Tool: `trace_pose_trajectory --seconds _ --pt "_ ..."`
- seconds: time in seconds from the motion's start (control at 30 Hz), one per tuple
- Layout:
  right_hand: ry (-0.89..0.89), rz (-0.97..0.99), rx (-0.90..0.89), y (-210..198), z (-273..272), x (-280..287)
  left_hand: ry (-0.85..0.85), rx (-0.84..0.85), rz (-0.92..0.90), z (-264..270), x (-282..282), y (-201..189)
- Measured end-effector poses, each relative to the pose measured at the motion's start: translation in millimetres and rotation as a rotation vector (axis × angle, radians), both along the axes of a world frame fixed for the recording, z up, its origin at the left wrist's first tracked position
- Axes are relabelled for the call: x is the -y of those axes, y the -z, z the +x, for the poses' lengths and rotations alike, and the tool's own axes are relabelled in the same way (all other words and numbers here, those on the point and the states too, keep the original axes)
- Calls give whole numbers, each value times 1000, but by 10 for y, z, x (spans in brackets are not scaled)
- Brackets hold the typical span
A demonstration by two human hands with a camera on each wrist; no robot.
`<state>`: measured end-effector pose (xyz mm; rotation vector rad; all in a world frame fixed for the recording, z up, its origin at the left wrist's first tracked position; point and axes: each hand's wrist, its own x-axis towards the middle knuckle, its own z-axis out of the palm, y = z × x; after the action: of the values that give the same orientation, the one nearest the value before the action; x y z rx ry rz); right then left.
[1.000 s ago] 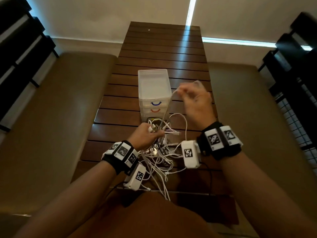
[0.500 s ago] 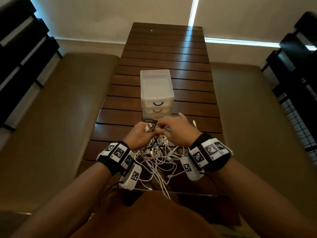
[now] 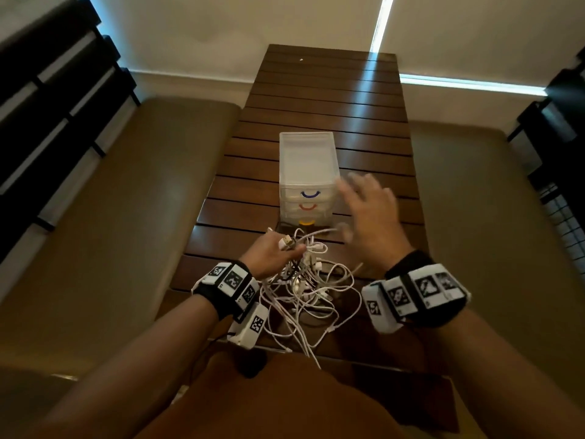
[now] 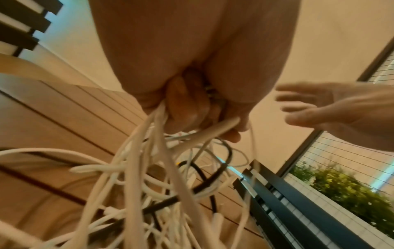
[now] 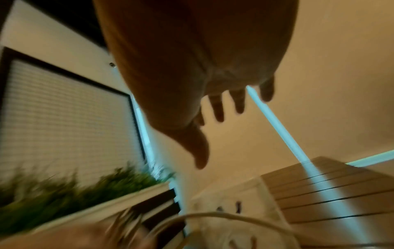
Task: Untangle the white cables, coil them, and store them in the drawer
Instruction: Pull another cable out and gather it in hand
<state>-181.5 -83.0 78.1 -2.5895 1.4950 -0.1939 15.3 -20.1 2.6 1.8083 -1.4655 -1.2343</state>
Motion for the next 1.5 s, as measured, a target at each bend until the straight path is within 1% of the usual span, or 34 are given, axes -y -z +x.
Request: trace_pose_trajectory --seconds 0.07,0.1,0.13,0.17,0.2,0.23,0.33,0.37,0.4,0.43,0.47,0.5,0.53,0.57,0.6,0.67,0.7,0.73,0.77,0.8,0.83,0.93,1.03,1.1,1.13,1.17,1.2,1.23,1.27,1.3,1.33,1.4,1.43,1.5 --pt "-231 102 -104 121 214 -179 63 10 -30 -64 34 -60" --pt "-278 158 -137 162 270 -223 74 -4 -41 -68 41 -75" --pt "-293 204 -120 173 281 -217 60 -31 -49 -64 35 -96" --pt "-263 234 -39 180 247 -172 34 -63 -50 -46 27 -98" --pt "-211 252 93 152 189 -114 18 -80 -44 -24 16 -87" --pt "-146 226 260 91 120 -32 26 -79 -22 -2 -1 -66" --pt "25 59 759 -138 -146 243 38 -68 94 85 -87 71" --pt "99 22 873 -201 -226 295 14 -74 108 104 -108 108" --pt "163 -17 932 -237 -292 330 -10 -81 97 104 -114 120" --pt "222 -64 927 -247 -351 350 -30 -85 75 104 -103 133" --pt "271 -107 863 -228 -387 336 -41 -73 51 90 -95 126" --pt "304 -165 731 -181 -389 293 -45 -51 30 76 -95 107" --pt "294 -219 574 -131 -336 222 -45 -30 14 55 -97 61" --pt "212 -227 425 -71 -245 132 -43 -19 -4 30 -93 18" --pt "105 -177 272 -25 -122 20 -33 -11 -18 5 -77 -15" --pt "-125 -1 9 78 131 -210 1 -25 -50 -50 -26 -82" --pt "-202 54 -69 176 214 -276 18 -30 -65 -72 -2 -99" --pt "-238 93 -111 217 253 -297 28 -32 -79 -77 11 -108" --pt "-237 118 -93 228 249 -276 30 -37 -90 -70 14 -98" --pt "-209 126 -27 228 221 -231 31 -41 -91 -54 1 -88" --pt "-168 124 75 213 176 -177 39 -39 -89 -32 -18 -58" --pt "-49 60 503 38 1 -3 55 -65 -41 23 -78 17" --pt "1 -20 637 -65 -69 29 56 -118 -23 -2 -46 -39" --pt "84 -18 747 -54 -76 48 64 -121 -23 -65 27 -106" --pt "128 -12 754 -28 -81 65 55 -119 -22 -91 44 -144" --pt "161 -28 690 -10 -90 68 43 -108 -20 -115 60 -152" --pt "173 -81 550 -2 -87 55 39 -91 -17 -122 71 -137" --pt "144 -149 372 10 -77 29 44 -71 -17 -125 75 -106" --pt "65 -180 211 17 -37 -24 56 -55 -19 -132 72 -90" --pt "-37 -153 81 12 30 -107 70 -48 -26 -146 71 -78" --pt "-141 -66 -6 37 100 -196 89 -36 -30 -162 67 -78" --pt "-235 143 -119 132 171 -309 148 1 -40 -180 63 -104" --pt "-230 182 -144 159 161 -320 173 7 -46 -183 61 -112" --pt "-176 149 -55 182 89 -276 180 -14 -58 -192 32 -154"
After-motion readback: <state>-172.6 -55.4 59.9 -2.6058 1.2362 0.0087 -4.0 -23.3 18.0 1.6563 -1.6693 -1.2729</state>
